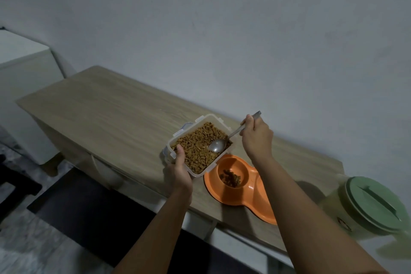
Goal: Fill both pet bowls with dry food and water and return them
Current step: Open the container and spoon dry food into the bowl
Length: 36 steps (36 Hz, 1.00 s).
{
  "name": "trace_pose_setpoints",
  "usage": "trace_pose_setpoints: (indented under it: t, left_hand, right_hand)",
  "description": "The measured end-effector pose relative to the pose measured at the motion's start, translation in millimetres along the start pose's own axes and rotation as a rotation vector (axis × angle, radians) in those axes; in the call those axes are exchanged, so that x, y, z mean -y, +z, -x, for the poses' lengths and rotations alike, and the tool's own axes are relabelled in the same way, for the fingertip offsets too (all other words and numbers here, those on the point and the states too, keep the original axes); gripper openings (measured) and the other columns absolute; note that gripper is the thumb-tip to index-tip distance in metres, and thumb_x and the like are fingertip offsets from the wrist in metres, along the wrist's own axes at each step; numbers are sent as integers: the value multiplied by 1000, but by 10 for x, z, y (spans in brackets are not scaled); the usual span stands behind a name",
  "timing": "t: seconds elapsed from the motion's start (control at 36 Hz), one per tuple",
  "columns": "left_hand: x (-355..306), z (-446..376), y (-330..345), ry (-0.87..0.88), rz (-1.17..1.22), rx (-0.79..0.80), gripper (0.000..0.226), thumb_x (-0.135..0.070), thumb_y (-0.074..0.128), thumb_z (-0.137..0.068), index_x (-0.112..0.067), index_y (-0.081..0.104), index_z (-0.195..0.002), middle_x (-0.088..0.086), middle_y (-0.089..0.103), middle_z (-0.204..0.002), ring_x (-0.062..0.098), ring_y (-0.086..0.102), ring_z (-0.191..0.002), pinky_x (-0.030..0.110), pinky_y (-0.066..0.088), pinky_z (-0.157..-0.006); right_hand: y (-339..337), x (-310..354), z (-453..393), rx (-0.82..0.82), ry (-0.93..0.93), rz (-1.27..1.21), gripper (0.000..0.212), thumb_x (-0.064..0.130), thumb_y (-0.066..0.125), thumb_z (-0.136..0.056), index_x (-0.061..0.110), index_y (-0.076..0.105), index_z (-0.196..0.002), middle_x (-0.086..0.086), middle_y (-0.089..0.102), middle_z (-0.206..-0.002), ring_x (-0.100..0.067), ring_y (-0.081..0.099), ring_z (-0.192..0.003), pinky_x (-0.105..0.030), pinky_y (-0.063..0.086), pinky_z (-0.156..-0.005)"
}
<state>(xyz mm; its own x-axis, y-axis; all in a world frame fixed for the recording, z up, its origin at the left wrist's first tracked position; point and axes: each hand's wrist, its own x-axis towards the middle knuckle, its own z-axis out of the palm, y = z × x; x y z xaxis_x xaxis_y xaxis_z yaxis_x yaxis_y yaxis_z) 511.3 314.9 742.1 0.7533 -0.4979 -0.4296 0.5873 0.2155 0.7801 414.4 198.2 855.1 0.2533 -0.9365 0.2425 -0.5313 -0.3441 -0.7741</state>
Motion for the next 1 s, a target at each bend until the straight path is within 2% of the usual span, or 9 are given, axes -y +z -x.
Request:
trace_pose_setpoints:
  t: [0.11,0.17,0.28,0.39,0.5,0.58,0.69,0.86,1.0]
  left_hand:
    - [-133,70,-28,-40,32,61,108,-81,74,-42,-19,57,-129,13,68,-119,36,67,-105,61,53,-85]
    - [-166,65,-9,-46,5,80,101,-79,75,-46,-20,59,-127,13,67,-120,36,67,-107,63,51,-86]
    - [-191,47,-14,-32,-21,112,81,-77,71,-57,-26,63,-120,12,69,-117,36,67,-106,65,51,-86]
    - [-271,78,31,-29,15,169,53,-60,56,-81,-24,62,-119,14,64,-125,36,62,-114,63,47,-95]
    - [-283,66,3,-22,56,136,84,-69,68,-66,-15,57,-130,14,66,-122,35,65,-111,63,49,-92]
    - [-291,59,-19,-11,52,125,88,-68,68,-67,-12,54,-134,16,65,-124,34,64,-112,61,49,-93]
    - [-220,-15,-63,-12,29,85,102,-79,73,-50,-16,58,-129,13,67,-121,31,67,-108,57,53,-89]
    - [-111,-78,-109,-23,-37,74,94,-84,68,-51,-25,59,-124,9,71,-113,29,71,-98,54,58,-79]
    - [-90,-140,-65,-21,11,131,87,-77,66,-60,-18,60,-125,13,69,-116,32,68,-106,61,51,-90]
  right_hand:
    - [61,-39,9,29,168,-104,40,29,34,-102,13,53,-71,-16,67,-81,-33,63,-81,-50,51,-81]
    - [110,-49,49,49,221,-121,41,30,35,-100,16,53,-67,-16,68,-78,-35,64,-81,-50,52,-79]
    - [199,-67,102,71,307,-153,46,33,37,-99,3,63,-75,-19,67,-79,-35,64,-78,-50,52,-76]
    - [206,-62,118,44,355,-223,41,31,37,-101,11,58,-72,-16,66,-79,-24,59,-68,-43,49,-68]
    - [181,-79,105,4,415,-302,36,29,37,-101,8,56,-79,-11,62,-76,-19,55,-64,-33,43,-60]
    - [173,-69,95,-39,447,-347,37,28,37,-102,10,55,-75,-8,60,-71,-19,54,-63,-32,42,-57]
    - [153,-46,76,-74,481,-395,35,28,37,-102,8,56,-80,-7,59,-71,-16,52,-60,-28,41,-53]
    - [108,-36,46,-115,505,-449,32,27,37,-102,7,57,-87,-6,59,-70,-14,52,-58,-26,41,-51]
    - [19,-85,17,-158,531,-485,34,26,36,-102,12,53,-75,-6,58,-67,-14,50,-55,-24,39,-49]
